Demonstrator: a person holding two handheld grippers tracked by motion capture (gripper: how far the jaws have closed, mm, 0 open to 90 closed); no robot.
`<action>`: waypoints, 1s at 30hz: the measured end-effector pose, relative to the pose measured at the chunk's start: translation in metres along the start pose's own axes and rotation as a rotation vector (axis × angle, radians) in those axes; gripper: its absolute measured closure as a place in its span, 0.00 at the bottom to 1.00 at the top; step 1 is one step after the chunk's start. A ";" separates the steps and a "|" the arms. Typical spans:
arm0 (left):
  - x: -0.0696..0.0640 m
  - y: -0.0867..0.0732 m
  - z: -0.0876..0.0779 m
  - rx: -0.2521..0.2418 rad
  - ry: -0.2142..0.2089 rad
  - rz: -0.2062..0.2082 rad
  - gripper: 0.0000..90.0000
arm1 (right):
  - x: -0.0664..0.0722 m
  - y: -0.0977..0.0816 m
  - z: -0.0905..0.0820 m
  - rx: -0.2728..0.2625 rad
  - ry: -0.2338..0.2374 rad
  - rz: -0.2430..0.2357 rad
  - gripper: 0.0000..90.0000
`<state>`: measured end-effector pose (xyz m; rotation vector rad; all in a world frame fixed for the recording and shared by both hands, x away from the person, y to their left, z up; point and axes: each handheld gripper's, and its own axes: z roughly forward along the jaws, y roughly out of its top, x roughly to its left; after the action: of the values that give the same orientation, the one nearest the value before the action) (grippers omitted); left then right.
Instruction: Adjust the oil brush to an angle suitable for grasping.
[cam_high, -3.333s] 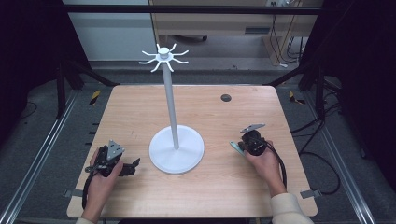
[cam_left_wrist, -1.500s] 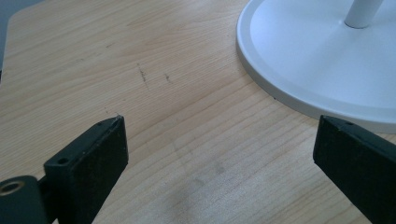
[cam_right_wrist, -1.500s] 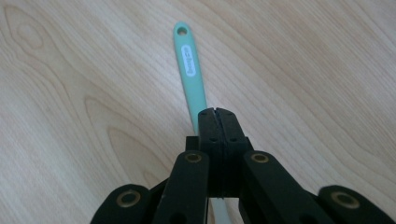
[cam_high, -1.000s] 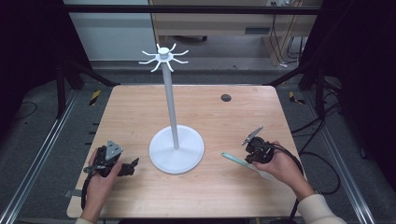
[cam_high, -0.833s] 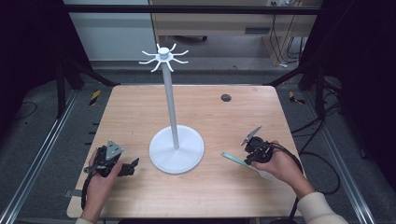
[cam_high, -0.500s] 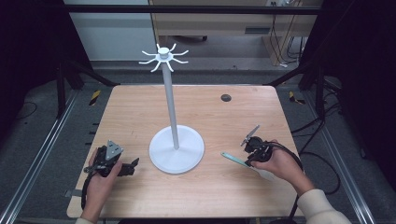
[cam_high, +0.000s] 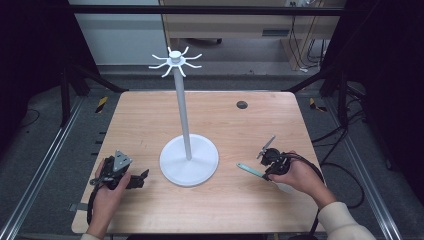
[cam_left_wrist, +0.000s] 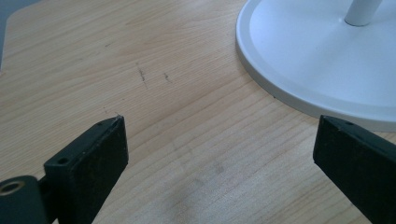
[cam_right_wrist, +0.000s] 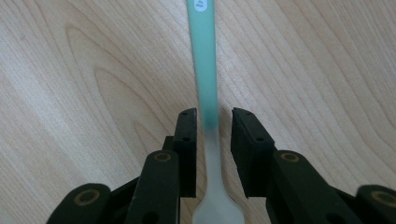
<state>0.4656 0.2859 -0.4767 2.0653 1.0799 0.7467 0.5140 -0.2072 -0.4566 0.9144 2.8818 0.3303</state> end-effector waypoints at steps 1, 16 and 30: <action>0.000 0.000 0.000 0.000 -0.001 0.001 0.03 | 0.000 0.000 0.000 0.000 0.002 0.004 0.80; 0.000 0.000 0.000 0.000 -0.001 0.001 0.03 | 0.000 0.000 0.006 0.019 0.012 -0.001 0.81; 0.000 0.000 0.000 0.000 -0.001 0.001 0.03 | -0.001 0.003 0.010 0.034 0.015 -0.010 0.83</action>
<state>0.4654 0.2859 -0.4767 2.0666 1.0788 0.7463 0.5175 -0.2035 -0.4656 0.9060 2.9138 0.2897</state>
